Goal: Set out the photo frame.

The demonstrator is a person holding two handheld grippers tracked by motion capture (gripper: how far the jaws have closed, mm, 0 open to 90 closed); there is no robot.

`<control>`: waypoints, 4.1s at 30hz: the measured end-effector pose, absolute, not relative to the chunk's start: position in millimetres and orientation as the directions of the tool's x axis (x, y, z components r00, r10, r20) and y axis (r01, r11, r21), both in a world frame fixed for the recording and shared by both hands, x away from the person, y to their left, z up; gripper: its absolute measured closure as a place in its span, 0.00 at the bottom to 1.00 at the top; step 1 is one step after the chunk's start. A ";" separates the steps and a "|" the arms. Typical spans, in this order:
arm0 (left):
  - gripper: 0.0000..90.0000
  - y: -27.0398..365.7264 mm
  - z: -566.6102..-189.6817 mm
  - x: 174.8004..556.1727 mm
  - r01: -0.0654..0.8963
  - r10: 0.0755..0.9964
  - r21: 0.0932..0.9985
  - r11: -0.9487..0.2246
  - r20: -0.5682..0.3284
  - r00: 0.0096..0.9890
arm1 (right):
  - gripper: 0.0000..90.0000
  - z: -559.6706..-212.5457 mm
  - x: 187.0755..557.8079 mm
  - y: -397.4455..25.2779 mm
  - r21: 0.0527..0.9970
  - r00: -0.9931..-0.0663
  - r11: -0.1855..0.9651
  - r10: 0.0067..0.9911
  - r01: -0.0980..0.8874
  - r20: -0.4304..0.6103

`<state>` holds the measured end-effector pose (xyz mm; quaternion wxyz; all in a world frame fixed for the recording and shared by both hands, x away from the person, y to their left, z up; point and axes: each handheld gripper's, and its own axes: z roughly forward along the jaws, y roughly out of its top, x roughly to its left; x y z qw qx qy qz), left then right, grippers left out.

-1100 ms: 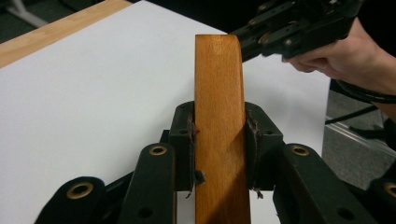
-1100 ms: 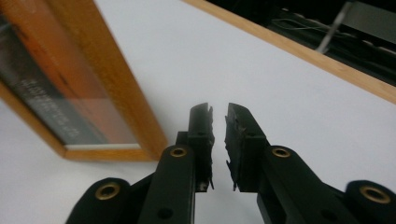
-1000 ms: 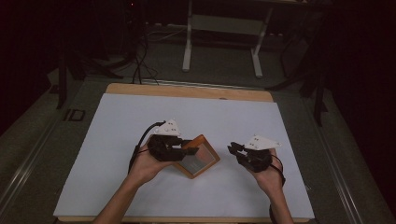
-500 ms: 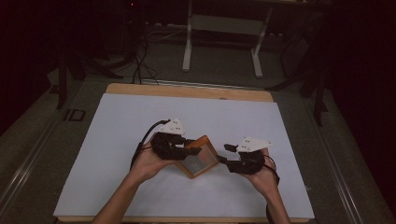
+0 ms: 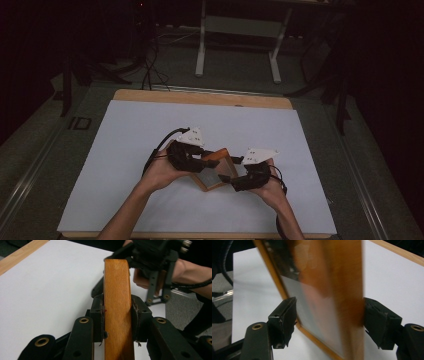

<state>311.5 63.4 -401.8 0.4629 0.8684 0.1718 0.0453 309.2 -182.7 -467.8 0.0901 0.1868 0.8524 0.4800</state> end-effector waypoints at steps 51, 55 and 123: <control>0.40 128.4 -452.6 295.5 0.346 0.539 0.901 -0.261 -0.162 0.826 | 0.75 -465.2 299.4 -203.7 0.839 -0.920 0.519 0.387 0.166 -0.057; 0.39 123.4 -457.0 295.4 0.344 0.531 0.903 -0.259 -0.164 0.831 | 0.75 -465.1 298.7 -203.9 0.836 -0.921 0.524 0.384 0.161 -0.063; 0.71 83.4 -491.2 286.9 0.361 0.505 0.853 -0.376 -0.138 0.852 | 0.72 -471.7 304.6 -213.8 0.817 -0.922 0.543 0.386 0.194 -0.038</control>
